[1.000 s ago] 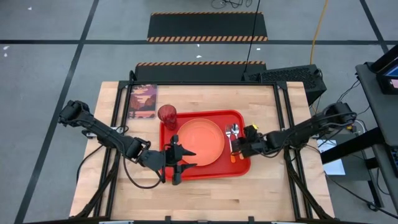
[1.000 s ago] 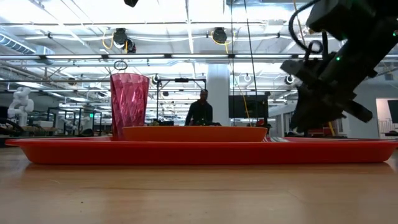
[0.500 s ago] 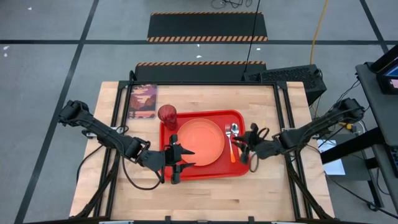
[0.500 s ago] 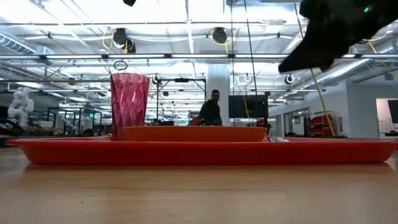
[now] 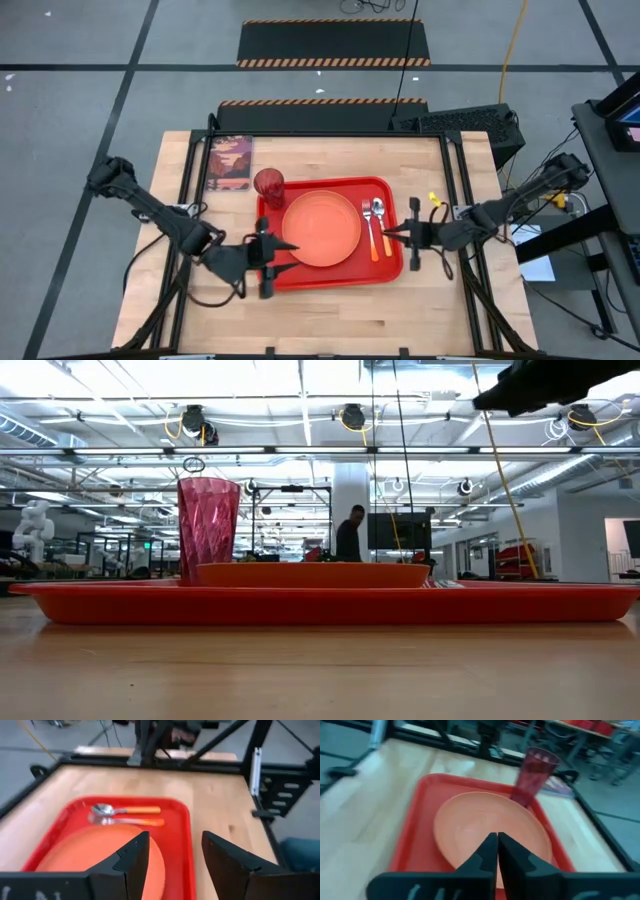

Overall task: Pick and place plate/cup/fork/spoon on tray
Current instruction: Return to Home Position

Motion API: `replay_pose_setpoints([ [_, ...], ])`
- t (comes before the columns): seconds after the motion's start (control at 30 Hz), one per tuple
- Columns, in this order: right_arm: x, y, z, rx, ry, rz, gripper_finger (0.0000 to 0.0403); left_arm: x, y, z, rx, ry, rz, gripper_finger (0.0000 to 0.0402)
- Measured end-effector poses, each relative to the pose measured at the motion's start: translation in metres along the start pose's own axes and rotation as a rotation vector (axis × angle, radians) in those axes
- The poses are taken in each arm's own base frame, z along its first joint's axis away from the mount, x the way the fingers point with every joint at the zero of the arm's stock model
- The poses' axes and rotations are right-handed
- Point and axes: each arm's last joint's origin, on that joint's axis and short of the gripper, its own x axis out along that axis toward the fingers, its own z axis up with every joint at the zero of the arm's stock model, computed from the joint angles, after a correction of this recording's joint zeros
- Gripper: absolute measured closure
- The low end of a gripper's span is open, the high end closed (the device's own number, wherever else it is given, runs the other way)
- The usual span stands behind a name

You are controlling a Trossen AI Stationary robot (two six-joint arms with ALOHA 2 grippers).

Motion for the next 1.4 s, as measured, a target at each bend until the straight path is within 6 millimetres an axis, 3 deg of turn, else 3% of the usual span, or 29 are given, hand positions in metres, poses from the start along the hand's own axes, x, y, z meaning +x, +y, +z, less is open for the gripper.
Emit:
replay_pose_setpoints([
  [0.2,-0.012,-0.005,-0.001,-0.019,-0.038,0.073,0.0393,-0.034,-0.001,0.000,0.004,-0.022,-0.002,0.0272],
  [0.37,-0.012,-0.009,-0.021,-0.015,-0.055,0.059,0.0401,-0.044,0.010,-0.023,0.030,-0.036,0.093,0.0333],
  [0.57,-0.012,-0.012,-0.047,-0.035,-0.105,0.038,0.0402,-0.041,0.025,-0.063,0.062,-0.022,0.067,0.0393],
  [0.9,-0.009,-0.021,-0.095,0.007,-0.251,0.068,0.0403,-0.029,0.039,-0.117,0.129,-0.143,-0.192,0.0386],
  [1.03,-0.012,-0.028,-0.089,0.046,-0.342,0.080,0.0403,-0.024,0.053,-0.134,0.138,-0.175,-0.247,0.0397],
  [1.4,-0.010,-0.032,-0.092,0.109,-0.325,0.170,0.0403,-0.024,0.090,-0.173,0.127,-0.264,-0.331,0.0397],
])
